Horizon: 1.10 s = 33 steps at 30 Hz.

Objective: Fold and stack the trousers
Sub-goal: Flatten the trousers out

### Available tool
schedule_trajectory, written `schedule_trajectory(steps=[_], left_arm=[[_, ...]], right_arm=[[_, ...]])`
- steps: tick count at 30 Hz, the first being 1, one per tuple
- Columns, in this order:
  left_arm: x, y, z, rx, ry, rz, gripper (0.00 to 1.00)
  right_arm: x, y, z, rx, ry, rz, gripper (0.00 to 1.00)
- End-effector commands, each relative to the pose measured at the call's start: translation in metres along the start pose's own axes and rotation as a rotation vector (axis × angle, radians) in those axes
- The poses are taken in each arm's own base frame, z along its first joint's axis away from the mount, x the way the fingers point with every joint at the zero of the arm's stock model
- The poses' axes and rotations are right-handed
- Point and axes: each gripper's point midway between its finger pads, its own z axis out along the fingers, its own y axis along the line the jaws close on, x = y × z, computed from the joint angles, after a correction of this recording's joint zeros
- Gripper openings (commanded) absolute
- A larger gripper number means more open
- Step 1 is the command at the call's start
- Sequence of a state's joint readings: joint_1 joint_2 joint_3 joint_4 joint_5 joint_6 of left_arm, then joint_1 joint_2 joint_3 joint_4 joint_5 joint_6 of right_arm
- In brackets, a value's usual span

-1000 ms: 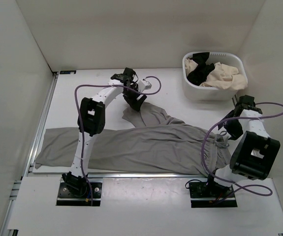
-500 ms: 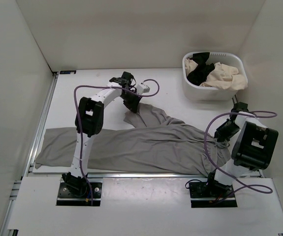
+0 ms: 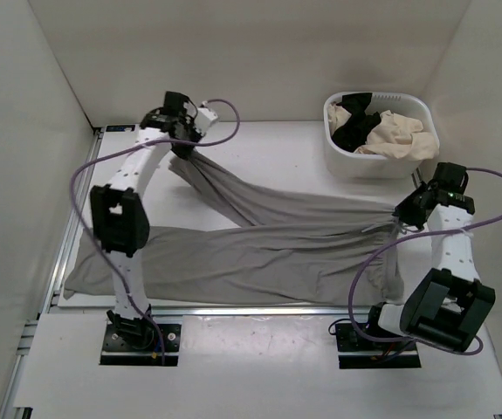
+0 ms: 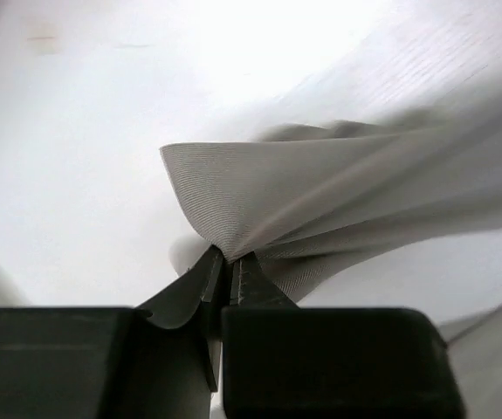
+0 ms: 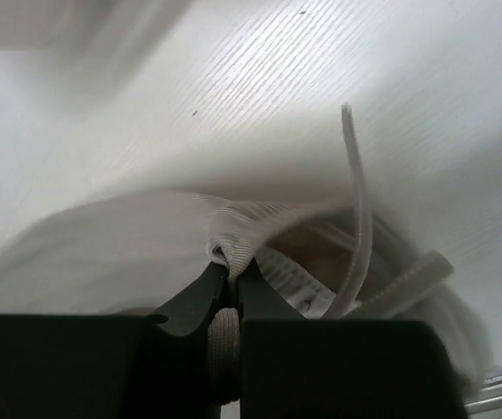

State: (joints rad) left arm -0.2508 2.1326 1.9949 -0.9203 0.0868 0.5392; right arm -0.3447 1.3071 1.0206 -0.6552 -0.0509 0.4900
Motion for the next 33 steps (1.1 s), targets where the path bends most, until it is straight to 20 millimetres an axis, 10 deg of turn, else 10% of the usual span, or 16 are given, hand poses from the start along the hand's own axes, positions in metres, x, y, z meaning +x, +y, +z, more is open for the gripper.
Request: schedule_trajectory(steps=[1,3,7,11,12,13,17,24,33], left_arm=[[-0.036,0.022,-0.118,-0.230,-0.167,0.126,0.14],[-0.018,0.001,-0.120,-0.212,-0.125,0.169,0.14],[0.082,-0.076,-0.091,-0.005,0.111,0.200,0.26],[0.181,-0.172,-0.086,0.425,0.374,0.106,0.62],[0.187,-0.183,-0.088,0.480,0.392,0.088,0.85],[0.186,-0.195,-0.091,0.550,0.383,0.062,1.00],[0.155,-0.183,-0.107,0.606,0.282,-0.050,1.00],[0.094,-0.067,-0.129,0.271,0.001,-0.111,1.00],[0.077,-0.076,-0.050,0.384,0.062,-0.099,1.00]], right_arm=[[0.010,0.005,-0.012,-0.048,0.025,-0.020,0.00],[0.027,-0.002,-0.008,-0.043,0.060,-0.015,0.00],[0.047,-0.003,-0.006,-0.080,0.092,0.007,0.00],[0.057,0.001,-0.008,-0.098,0.108,-0.001,0.00],[0.057,0.001,-0.008,-0.098,0.108,-0.001,0.00],[0.057,0.001,-0.008,-0.098,0.108,-0.001,0.00],[0.055,0.002,-0.011,-0.098,0.107,-0.010,0.00],[0.061,-0.006,-0.009,-0.069,0.121,-0.028,0.00],[0.067,-0.012,0.002,-0.044,0.147,-0.022,0.00]])
